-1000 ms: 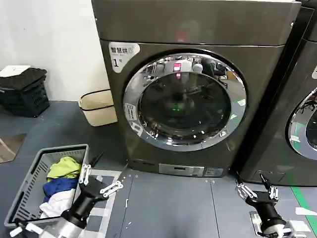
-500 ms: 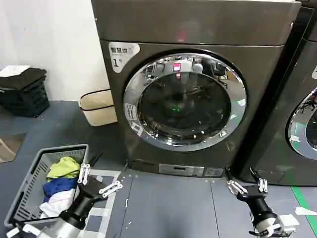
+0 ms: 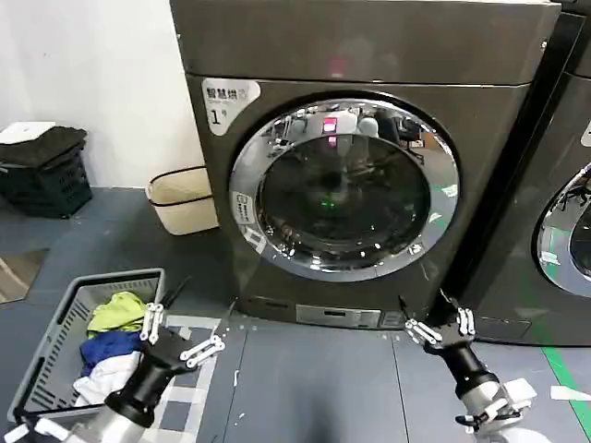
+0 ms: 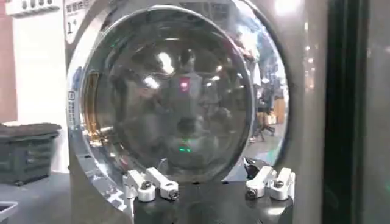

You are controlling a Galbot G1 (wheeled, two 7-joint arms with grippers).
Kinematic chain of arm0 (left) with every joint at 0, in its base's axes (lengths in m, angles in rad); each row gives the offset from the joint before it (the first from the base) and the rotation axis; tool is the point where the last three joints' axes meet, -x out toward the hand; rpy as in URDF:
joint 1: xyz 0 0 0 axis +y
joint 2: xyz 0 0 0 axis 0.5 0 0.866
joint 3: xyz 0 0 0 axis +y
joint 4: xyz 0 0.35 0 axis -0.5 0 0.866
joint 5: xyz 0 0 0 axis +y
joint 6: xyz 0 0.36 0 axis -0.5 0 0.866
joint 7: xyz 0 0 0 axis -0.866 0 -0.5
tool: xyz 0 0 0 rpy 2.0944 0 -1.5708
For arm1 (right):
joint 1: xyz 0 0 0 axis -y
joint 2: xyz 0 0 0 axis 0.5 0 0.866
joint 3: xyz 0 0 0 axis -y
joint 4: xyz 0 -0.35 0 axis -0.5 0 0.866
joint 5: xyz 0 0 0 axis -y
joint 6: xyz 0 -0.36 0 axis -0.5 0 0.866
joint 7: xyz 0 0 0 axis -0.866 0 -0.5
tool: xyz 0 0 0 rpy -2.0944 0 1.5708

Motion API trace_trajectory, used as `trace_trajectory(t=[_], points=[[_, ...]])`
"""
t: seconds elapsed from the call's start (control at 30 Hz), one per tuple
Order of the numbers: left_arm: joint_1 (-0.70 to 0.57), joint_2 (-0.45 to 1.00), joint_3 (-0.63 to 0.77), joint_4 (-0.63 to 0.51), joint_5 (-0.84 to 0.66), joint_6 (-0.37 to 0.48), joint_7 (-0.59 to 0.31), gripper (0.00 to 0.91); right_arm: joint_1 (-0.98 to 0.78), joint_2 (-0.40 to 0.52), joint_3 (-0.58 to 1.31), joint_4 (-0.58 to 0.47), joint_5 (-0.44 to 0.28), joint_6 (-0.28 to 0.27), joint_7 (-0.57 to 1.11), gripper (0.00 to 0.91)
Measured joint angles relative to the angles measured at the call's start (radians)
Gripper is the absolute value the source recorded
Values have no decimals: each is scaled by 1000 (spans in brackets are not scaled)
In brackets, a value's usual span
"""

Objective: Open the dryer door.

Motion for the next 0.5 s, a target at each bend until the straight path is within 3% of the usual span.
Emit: trace_trajectory(t=[0.5], points=[[27,-15,-4,-13,12,-10,8,907,181,-106,-125,-116,65,23,-49,907]])
